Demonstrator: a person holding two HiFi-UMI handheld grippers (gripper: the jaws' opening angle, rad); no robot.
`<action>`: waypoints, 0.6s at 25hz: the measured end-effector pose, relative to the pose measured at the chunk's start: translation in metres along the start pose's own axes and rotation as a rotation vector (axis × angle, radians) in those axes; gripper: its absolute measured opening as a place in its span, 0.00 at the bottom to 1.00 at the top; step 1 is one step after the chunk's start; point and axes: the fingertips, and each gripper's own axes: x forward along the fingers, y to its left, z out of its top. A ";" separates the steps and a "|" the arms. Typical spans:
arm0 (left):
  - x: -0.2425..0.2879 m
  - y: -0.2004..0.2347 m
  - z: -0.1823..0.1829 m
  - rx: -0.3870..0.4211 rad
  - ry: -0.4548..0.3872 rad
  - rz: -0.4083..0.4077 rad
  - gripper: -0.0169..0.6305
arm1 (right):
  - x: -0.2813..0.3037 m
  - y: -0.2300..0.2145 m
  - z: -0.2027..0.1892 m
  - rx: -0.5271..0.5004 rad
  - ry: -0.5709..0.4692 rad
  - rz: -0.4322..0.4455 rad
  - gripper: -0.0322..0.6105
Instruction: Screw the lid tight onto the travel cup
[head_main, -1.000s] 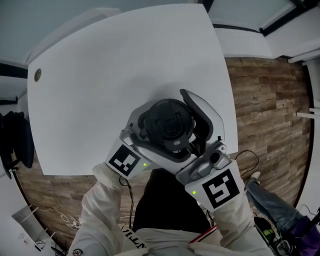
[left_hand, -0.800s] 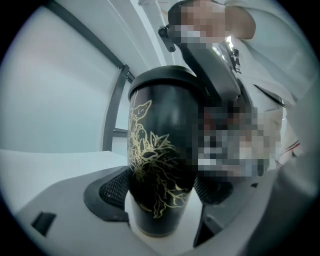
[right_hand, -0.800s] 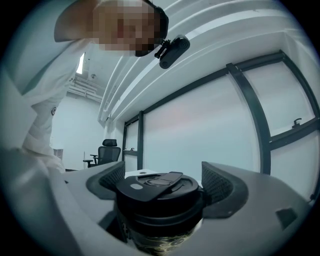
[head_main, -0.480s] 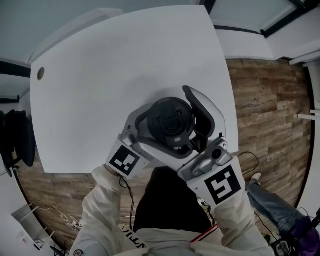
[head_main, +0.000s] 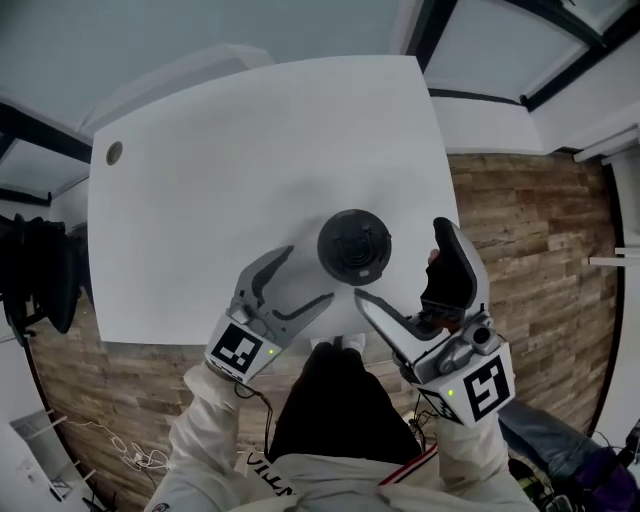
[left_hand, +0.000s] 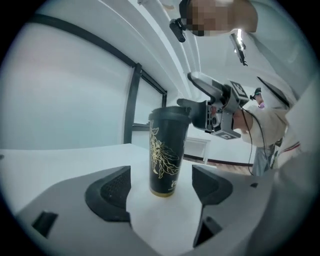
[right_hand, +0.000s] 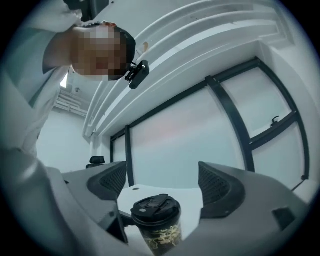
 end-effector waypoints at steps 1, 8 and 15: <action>-0.011 0.003 0.006 -0.016 -0.007 0.037 0.62 | -0.008 -0.006 0.003 -0.010 0.013 -0.037 0.78; -0.081 0.009 0.099 -0.062 -0.077 0.292 0.29 | -0.043 -0.016 0.044 -0.090 0.124 -0.178 0.73; -0.105 -0.016 0.230 -0.051 -0.207 0.423 0.04 | -0.054 0.022 0.135 -0.222 0.108 -0.238 0.15</action>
